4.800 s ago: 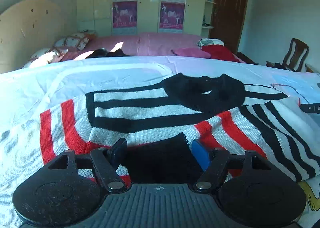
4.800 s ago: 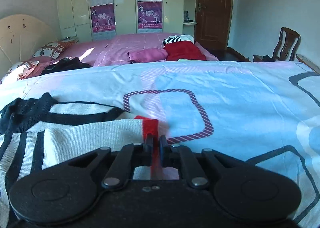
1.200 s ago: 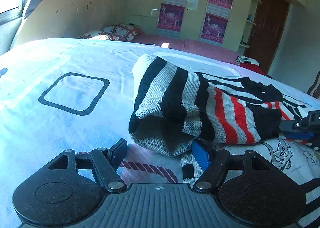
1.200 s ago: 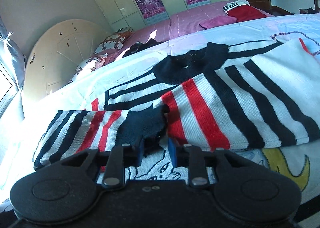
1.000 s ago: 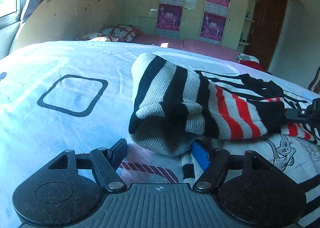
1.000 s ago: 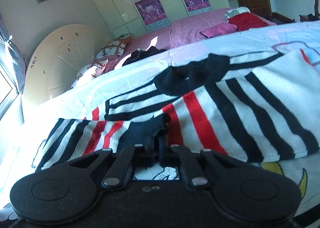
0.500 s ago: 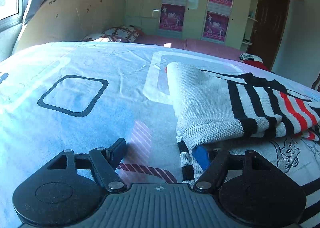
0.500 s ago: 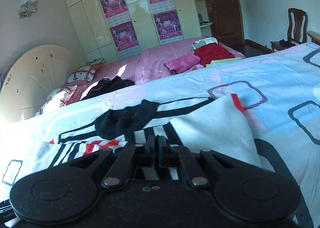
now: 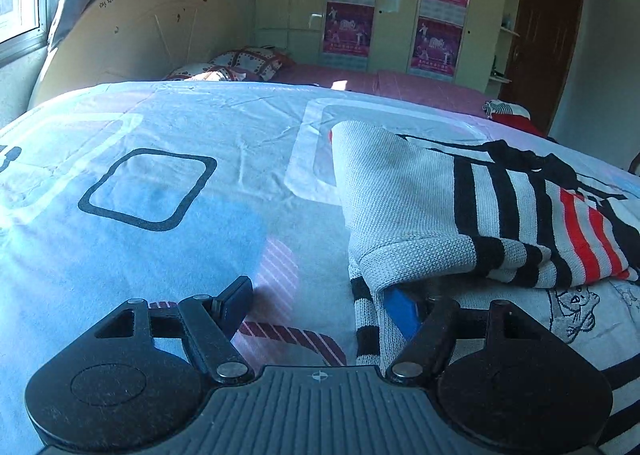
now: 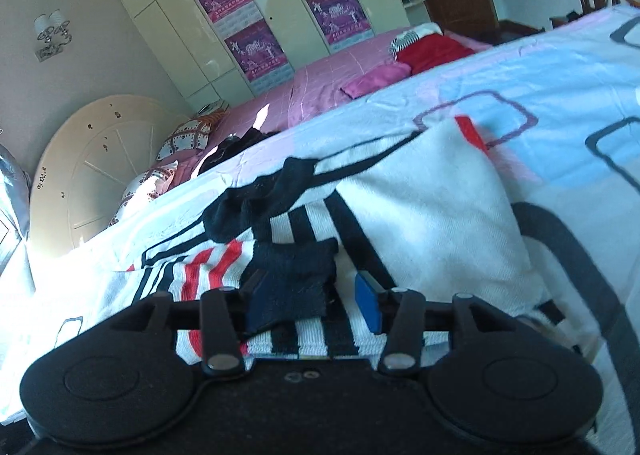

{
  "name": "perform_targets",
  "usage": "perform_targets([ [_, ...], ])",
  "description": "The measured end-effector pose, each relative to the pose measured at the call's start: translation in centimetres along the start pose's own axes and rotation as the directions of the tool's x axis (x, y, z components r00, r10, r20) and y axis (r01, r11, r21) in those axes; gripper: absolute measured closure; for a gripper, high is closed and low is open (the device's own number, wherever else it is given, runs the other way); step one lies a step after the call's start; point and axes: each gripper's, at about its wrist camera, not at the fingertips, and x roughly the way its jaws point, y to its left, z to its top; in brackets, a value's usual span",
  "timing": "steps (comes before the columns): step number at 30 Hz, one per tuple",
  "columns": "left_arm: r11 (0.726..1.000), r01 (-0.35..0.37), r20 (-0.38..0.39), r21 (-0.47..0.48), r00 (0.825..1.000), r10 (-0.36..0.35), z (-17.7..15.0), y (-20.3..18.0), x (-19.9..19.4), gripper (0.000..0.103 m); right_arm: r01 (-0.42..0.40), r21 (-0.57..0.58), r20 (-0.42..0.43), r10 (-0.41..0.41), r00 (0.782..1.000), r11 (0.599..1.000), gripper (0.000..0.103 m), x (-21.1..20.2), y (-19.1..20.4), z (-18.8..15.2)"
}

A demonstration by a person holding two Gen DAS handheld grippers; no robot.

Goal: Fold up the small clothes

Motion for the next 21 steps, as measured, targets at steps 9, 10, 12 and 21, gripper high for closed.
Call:
perform_targets([
  [9, 1.0, -0.015, -0.015, 0.024, 1.0, 0.015, 0.2, -0.2, 0.4, 0.032, 0.018, -0.028, 0.04, -0.017, 0.999, 0.999, 0.097, 2.1, 1.8, 0.6],
  [10, 1.0, -0.013, -0.016, 0.021, 1.0, 0.013, 0.2, -0.1, 0.4, 0.032, 0.015, -0.046, 0.073, -0.012, 0.997, 0.999, 0.097, 1.3, 2.2, 0.9],
  [12, 1.0, -0.01, -0.012, 0.02, 1.0, 0.01, 0.1, -0.1, 0.3, 0.032, 0.021, -0.08, 0.13, -0.011, 0.991, 0.997, 0.097, -0.4, 2.4, 1.6],
  [21, 0.999, -0.032, 0.0, -0.006, 0.999, 0.032, -0.3, 0.5, 0.0, 0.032, 0.102, -0.166, 0.066, -0.092, 0.994, 0.981, 0.097, 1.2, 1.4, 0.6],
])
